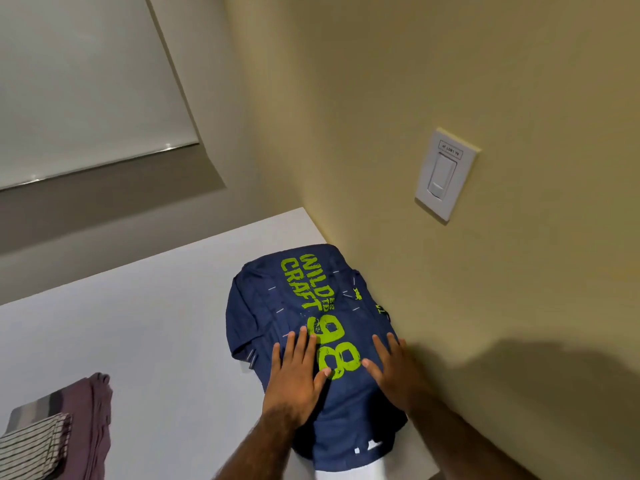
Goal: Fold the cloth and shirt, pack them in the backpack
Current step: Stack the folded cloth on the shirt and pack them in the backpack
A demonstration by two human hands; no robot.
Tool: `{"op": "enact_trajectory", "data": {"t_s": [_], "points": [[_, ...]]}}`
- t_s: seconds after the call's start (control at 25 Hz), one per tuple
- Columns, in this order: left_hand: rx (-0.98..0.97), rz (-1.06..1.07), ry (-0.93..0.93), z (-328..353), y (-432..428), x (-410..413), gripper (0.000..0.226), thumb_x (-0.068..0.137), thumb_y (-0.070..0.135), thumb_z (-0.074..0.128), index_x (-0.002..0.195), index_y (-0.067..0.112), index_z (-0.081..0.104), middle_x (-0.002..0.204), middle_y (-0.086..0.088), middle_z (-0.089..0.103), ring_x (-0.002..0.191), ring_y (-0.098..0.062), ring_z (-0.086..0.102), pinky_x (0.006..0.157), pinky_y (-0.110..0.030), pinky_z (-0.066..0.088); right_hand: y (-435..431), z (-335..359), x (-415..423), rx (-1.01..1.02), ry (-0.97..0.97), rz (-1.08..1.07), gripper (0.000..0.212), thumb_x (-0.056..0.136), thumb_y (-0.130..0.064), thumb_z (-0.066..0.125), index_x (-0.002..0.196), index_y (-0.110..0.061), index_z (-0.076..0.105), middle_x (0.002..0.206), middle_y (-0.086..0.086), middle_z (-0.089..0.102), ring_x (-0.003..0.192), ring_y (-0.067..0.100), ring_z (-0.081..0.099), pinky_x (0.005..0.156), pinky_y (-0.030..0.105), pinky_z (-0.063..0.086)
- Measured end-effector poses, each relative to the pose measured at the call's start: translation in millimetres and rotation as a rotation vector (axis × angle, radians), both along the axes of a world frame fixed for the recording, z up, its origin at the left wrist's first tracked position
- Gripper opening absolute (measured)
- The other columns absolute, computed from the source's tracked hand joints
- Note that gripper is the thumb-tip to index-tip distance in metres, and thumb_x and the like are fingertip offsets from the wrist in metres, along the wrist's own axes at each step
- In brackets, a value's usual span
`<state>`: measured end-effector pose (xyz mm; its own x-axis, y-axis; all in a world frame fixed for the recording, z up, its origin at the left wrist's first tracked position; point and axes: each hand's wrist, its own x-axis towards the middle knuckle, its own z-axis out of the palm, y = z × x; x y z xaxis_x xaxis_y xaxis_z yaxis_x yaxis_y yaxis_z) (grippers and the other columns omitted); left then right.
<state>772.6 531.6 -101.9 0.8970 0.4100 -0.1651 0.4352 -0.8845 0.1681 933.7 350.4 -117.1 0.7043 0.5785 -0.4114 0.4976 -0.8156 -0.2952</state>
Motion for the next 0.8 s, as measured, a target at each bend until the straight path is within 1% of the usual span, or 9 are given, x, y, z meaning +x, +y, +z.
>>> {"op": "enact_trajectory", "data": {"t_s": [0.08,0.16,0.28,0.36,0.48,0.6,0.64,0.72,0.8], "points": [[0.008,-0.023,-0.013,-10,1,21,0.080,0.098,0.068,0.009,0.164,0.022,0.012,0.171,0.001,-0.004,0.158,-0.026,-0.004,0.122,-0.047,-0.009,1,-15,6,0.051,0.018,-0.074,0.132,0.051,-0.098,-0.024,0.161,-0.035,0.012,0.170,0.007,0.003,0.156,0.029,0.006,0.121,0.047,0.020],[0.032,-0.049,-0.024,-20,3,42,0.083,0.096,0.069,0.007,0.164,0.022,0.001,0.169,0.003,-0.014,0.156,-0.022,-0.018,0.122,-0.047,-0.014,5,-23,5,0.097,0.043,-0.120,0.135,0.046,-0.103,-0.017,0.161,-0.037,0.005,0.170,0.006,-0.008,0.156,0.027,-0.004,0.122,0.048,0.017],[0.030,-0.039,0.042,-34,10,61,0.081,0.101,0.067,0.013,0.162,0.015,0.024,0.170,-0.003,0.012,0.158,-0.025,0.004,0.123,-0.049,-0.003,14,-33,-2,0.139,0.137,-0.157,0.136,0.046,-0.107,-0.004,0.161,-0.034,-0.001,0.168,0.010,-0.016,0.155,0.029,-0.010,0.121,0.049,0.020],[0.048,0.015,0.079,-50,20,60,0.083,0.102,0.067,0.006,0.159,0.013,0.031,0.169,-0.003,0.020,0.157,-0.024,0.013,0.123,-0.051,0.001,22,-39,-7,0.130,0.148,-0.153,0.137,0.046,-0.107,-0.004,0.161,-0.032,-0.004,0.167,0.013,-0.017,0.155,0.031,-0.010,0.120,0.049,0.023],[0.070,0.070,0.098,-68,40,47,0.085,0.100,0.070,-0.001,0.162,0.015,0.019,0.170,0.000,0.010,0.158,-0.022,0.006,0.124,-0.054,0.000,34,-42,-17,0.126,0.115,-0.125,0.138,0.048,-0.106,-0.007,0.161,-0.028,-0.005,0.167,0.019,-0.012,0.154,0.039,-0.002,0.119,0.050,0.024],[0.077,0.083,0.089,-77,57,30,0.083,0.100,0.069,0.000,0.163,0.016,0.013,0.171,0.002,0.003,0.158,-0.020,0.000,0.125,-0.056,0.002,46,-48,-28,0.164,0.172,-0.086,0.135,0.052,-0.106,-0.003,0.162,-0.027,-0.004,0.166,0.021,-0.013,0.154,0.039,-0.004,0.120,0.050,0.021],[0.079,0.082,0.078,-77,60,26,0.082,0.101,0.068,0.003,0.163,0.015,0.013,0.171,0.001,0.003,0.158,-0.021,0.001,0.125,-0.057,0.004,50,-47,-29,0.165,0.174,-0.081,0.132,0.056,-0.104,-0.002,0.162,-0.026,0.002,0.166,0.022,-0.009,0.154,0.039,0.000,0.119,0.050,0.024],[0.066,0.093,0.031,-72,60,27,0.081,0.102,0.066,0.010,0.163,0.013,0.012,0.172,-0.001,0.002,0.159,-0.022,0.001,0.126,-0.057,0.004,54,-43,-23,0.201,0.085,-0.096,0.111,0.076,-0.094,0.003,0.157,-0.022,0.032,0.161,0.026,0.024,0.146,0.043,0.031,0.108,0.050,0.042],[0.034,0.095,-0.027,-62,52,46,0.079,0.103,0.065,0.013,0.163,0.016,0.002,0.172,0.000,-0.007,0.158,-0.020,-0.009,0.127,-0.050,-0.006,55,-36,-4,0.231,-0.068,-0.128,0.065,0.101,-0.061,0.025,0.138,-0.020,0.057,0.133,0.017,0.058,0.115,0.042,0.061,0.087,0.048,0.052]]}}
